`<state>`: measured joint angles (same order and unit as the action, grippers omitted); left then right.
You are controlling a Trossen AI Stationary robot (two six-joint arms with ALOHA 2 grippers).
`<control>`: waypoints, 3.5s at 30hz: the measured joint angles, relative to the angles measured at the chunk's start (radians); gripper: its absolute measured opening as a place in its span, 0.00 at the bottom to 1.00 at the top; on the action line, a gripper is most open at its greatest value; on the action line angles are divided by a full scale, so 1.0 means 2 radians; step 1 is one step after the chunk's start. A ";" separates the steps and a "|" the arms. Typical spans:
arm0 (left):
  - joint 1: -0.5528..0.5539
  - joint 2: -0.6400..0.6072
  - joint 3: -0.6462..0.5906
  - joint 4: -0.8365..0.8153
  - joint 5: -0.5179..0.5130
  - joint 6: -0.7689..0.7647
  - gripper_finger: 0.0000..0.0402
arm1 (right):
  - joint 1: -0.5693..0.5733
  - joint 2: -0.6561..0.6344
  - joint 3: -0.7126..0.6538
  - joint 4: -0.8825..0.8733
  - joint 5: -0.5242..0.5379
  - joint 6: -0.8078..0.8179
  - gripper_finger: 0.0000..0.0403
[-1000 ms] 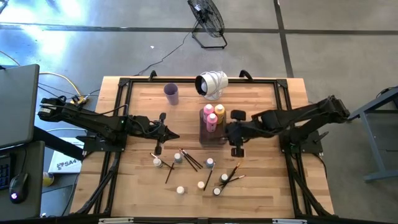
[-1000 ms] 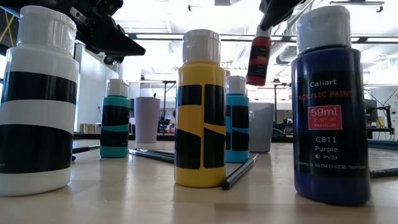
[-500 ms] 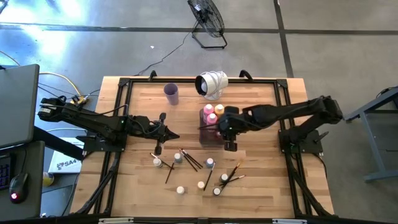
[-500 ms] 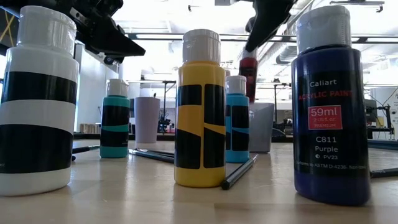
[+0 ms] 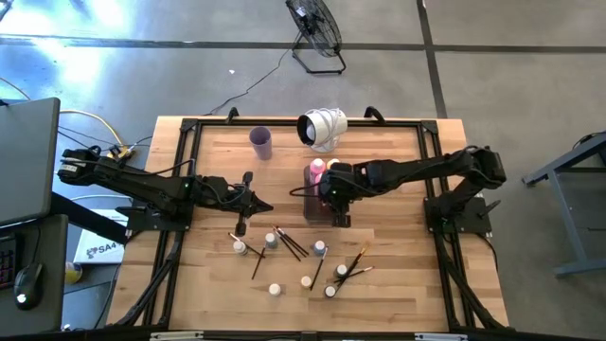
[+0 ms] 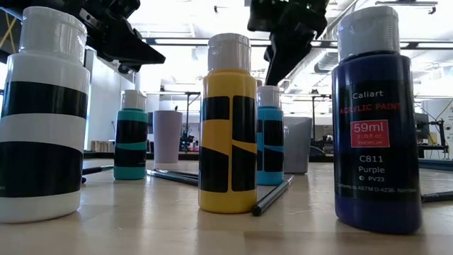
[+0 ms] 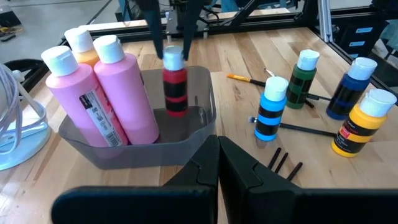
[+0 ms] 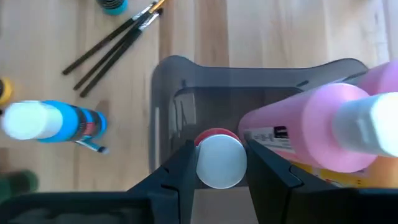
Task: Pick & Place Paint Supplies
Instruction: Put the red paint bottle into the black bin
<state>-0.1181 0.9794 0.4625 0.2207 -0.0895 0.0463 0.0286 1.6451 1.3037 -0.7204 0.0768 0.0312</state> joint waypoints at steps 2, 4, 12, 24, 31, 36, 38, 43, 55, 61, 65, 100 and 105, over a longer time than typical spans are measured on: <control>0.000 0.000 0.000 0.000 0.000 0.000 0.00 | -0.005 0.000 -0.009 0.008 -0.003 0.000 0.27; 0.000 0.000 0.000 -0.001 0.000 0.000 0.00 | -0.009 0.000 -0.018 0.005 -0.006 0.005 0.28; 0.000 0.000 0.000 -0.003 0.000 0.000 0.00 | -0.012 0.000 -0.052 0.027 -0.024 0.008 0.27; 0.000 0.000 0.000 -0.003 0.000 0.000 0.00 | -0.012 -0.002 -0.076 0.058 -0.024 0.008 0.29; 0.000 0.000 0.000 -0.003 0.000 0.000 0.00 | -0.012 -0.002 -0.079 0.062 -0.024 0.008 0.32; 0.000 0.000 0.000 -0.003 0.000 0.000 0.00 | -0.012 -0.002 -0.080 0.061 -0.022 0.008 0.32; 0.000 0.000 0.000 -0.003 0.000 0.000 0.00 | -0.012 -0.002 -0.080 0.060 -0.012 0.011 0.32; 0.000 0.000 0.000 -0.003 0.000 0.000 0.00 | -0.012 -0.005 -0.081 0.058 -0.007 0.009 0.32; 0.000 0.000 0.000 -0.003 -0.003 0.000 0.00 | -0.009 -0.029 -0.081 0.047 -0.012 0.010 0.46; 0.000 0.000 0.000 -0.004 -0.004 0.000 0.00 | -0.004 -0.029 -0.081 0.047 0.004 0.007 0.57; 0.000 0.000 0.000 -0.005 -0.004 0.000 0.00 | -0.001 -0.030 -0.081 0.042 0.001 0.005 0.57; 0.000 0.000 0.000 -0.007 -0.004 0.000 0.00 | 0.084 -0.065 -0.051 -0.017 0.001 0.084 0.08; 0.000 0.000 0.000 -0.007 -0.004 0.000 0.00 | 0.092 -0.065 -0.051 -0.021 0.006 0.075 0.01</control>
<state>-0.1181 0.9791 0.4625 0.2070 -0.0971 0.0466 0.2121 1.5143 1.2026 -0.7626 0.0886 0.1807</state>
